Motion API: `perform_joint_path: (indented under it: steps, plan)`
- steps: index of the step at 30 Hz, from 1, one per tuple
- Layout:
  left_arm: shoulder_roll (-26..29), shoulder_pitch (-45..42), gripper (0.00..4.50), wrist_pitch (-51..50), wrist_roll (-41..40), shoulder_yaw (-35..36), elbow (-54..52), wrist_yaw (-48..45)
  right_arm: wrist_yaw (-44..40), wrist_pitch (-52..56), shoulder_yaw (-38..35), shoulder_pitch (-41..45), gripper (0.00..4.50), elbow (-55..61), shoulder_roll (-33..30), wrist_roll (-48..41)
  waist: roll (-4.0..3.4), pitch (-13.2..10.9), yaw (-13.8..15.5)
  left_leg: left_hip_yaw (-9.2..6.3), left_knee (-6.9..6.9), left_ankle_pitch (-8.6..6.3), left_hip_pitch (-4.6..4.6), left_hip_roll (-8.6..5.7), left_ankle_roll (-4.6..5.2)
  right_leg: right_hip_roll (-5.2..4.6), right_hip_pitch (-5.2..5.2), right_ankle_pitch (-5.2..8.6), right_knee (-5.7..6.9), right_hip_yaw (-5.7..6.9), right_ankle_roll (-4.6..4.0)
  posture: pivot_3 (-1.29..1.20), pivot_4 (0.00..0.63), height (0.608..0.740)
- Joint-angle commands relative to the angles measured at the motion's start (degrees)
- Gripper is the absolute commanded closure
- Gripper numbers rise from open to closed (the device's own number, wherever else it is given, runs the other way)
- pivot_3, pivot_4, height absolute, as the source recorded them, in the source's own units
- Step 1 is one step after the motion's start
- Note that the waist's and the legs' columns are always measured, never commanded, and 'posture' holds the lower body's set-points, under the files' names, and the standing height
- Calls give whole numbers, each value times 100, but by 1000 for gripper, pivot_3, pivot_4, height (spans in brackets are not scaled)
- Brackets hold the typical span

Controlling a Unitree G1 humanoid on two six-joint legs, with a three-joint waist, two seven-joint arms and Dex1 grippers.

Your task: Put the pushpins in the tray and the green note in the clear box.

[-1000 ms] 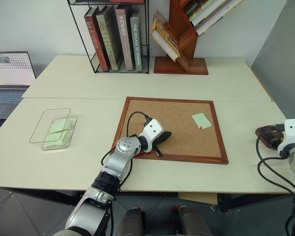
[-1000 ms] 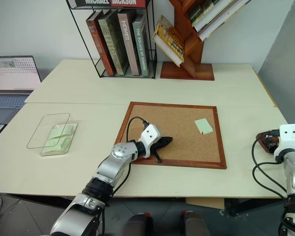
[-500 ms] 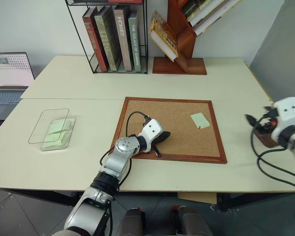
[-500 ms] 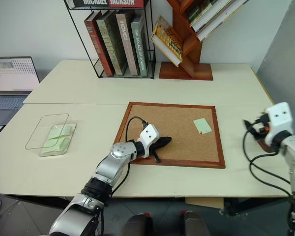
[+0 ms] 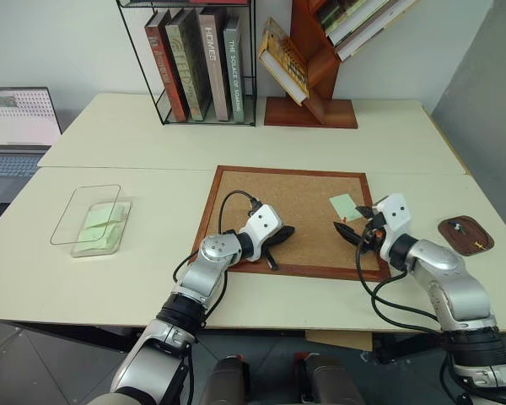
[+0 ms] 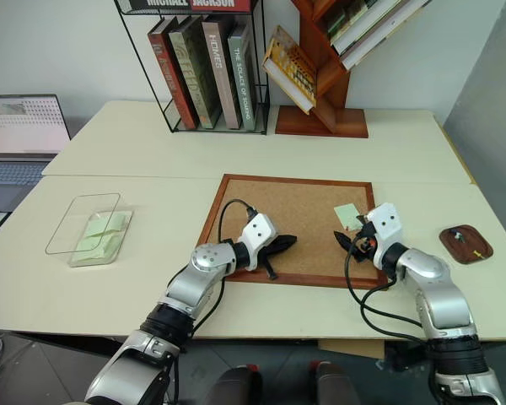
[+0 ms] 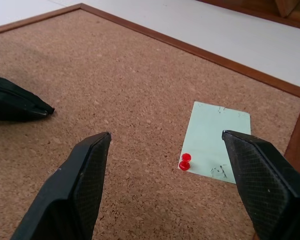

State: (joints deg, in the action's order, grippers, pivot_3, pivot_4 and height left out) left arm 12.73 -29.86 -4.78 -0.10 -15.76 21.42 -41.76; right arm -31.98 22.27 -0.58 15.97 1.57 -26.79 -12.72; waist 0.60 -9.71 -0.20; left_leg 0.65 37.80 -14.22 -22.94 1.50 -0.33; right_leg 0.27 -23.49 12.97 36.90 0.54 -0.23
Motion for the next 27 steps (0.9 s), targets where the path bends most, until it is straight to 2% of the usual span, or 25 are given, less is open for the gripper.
perform_joint_path:
  steps: [1,3,4,10,14,22,27]
  plan:
    - [31,96,4500,-89,152,-82,257,33,91,-401,65,268,723,-356,107,209,0,0,0,1,0,0,0,0,0,0,0,0,0,0,0,0,150,740]
    - [21,98,4500,-85,151,-75,258,49,153,-492,63,383,1084,-587,190,264,0,0,1,0,0,0,0,0,0,1,0,-1,2,0,1,0,150,740]
    - [18,101,4500,-87,150,-72,256,55,153,-530,66,429,1129,-683,218,276,0,0,1,0,0,0,0,0,0,1,0,-1,2,0,1,0,150,740]
    - [33,132,4500,-90,152,-56,221,75,182,-659,89,554,2343,-1009,293,398,0,0,1,1,1,0,1,0,0,2,1,-1,3,-3,2,0,150,740]
    - [44,146,4500,-89,150,-48,209,77,201,-663,88,557,3159,-1051,300,444,0,0,1,1,0,0,1,0,0,2,1,-3,4,-3,5,0,150,740]
    - [34,145,4500,-93,149,-68,211,63,227,-603,-24,449,4497,-804,375,325,-1,0,1,1,1,0,1,1,0,2,1,-3,5,-3,5,0,150,740]
    - [20,126,4500,-81,152,-79,249,46,258,-608,-18,364,4497,-465,493,275,-1,0,2,0,0,0,1,1,0,2,0,-3,5,-2,5,0,150,740]
